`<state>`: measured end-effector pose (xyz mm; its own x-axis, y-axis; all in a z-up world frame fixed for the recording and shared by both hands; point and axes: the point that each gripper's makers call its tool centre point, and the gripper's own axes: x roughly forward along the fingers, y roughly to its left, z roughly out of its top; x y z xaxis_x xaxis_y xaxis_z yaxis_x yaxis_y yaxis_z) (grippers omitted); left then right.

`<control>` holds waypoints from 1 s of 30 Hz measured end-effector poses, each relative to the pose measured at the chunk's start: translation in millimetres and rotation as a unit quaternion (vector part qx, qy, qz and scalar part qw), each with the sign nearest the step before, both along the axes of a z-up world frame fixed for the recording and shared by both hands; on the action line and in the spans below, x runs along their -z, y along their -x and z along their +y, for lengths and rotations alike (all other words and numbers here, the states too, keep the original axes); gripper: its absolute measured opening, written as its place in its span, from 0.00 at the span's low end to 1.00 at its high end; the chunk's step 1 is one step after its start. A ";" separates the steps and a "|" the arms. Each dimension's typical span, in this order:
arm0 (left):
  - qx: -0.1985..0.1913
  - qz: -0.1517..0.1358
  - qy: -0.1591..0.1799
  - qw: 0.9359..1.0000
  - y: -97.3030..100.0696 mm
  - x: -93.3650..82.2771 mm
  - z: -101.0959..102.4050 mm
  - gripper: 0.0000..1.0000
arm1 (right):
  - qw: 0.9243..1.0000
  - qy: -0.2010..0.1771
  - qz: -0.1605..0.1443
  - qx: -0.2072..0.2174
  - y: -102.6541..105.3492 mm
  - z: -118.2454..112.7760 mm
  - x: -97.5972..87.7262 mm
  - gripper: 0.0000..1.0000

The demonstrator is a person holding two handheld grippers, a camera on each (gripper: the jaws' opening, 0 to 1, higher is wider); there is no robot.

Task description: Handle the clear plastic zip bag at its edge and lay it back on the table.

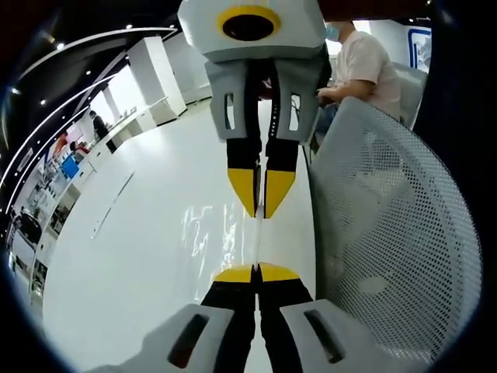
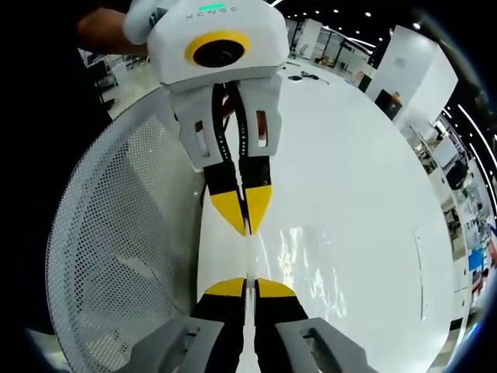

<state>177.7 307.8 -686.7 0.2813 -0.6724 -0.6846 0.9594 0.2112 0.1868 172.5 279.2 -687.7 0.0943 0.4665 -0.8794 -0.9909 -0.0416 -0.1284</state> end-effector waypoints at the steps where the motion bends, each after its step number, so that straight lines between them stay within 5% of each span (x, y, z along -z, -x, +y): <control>1: 0.000 0.000 0.000 1.000 0.1 0.0 0.0 0.00 | 1.000 0.000 0.000 0.000 0.1 0.0 0.0 0.00; 30: -0.001 0.002 -0.007 1.000 -2.4 7.0 9.4 0.00 | 1.000 0.000 -0.001 0.013 -1.7 -13.0 0.8 0.00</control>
<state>180.1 317.2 -693.8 0.2801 -0.6620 -0.6952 0.9597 0.2101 0.1866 174.2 266.2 -688.5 0.1070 0.4636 -0.8795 -0.9914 -0.0168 -0.1295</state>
